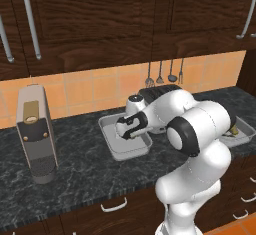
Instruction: Place one potato and one fish in each tupperware on the nearby counter, to pack two identical lunches.
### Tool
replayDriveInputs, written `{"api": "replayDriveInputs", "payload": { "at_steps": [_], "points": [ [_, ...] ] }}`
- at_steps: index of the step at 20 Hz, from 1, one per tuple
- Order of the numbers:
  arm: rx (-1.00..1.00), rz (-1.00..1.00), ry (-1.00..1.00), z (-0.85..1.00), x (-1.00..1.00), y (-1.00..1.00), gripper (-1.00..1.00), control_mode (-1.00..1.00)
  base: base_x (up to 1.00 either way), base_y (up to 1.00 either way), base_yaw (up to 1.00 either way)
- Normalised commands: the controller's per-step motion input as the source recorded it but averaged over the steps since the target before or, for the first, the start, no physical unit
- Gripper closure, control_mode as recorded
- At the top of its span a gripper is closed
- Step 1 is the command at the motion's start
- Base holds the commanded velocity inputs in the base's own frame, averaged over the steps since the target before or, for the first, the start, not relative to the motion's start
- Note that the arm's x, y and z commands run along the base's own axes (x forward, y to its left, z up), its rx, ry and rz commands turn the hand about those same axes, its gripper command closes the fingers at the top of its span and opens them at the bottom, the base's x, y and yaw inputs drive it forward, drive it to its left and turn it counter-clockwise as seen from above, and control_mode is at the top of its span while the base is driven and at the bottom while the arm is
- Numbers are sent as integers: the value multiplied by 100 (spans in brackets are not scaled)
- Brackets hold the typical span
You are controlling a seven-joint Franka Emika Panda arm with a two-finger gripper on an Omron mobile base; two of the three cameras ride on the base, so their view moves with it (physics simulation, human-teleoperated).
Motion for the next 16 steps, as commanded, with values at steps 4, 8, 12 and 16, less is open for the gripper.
{"api": "replayDriveInputs", "payload": {
  "at_steps": [4,8,12,16],
  "points": [
    [0,0,3,0,0,0,-100,-100,0,0,0],
    [0,0,3,0,0,0,-100,-100,0,0,0],
    [-1,0,1,0,0,0,-100,-100,0,0,0],
    [-3,0,0,18,-12,0,-100,-100,0,0,0]
  ]
}}
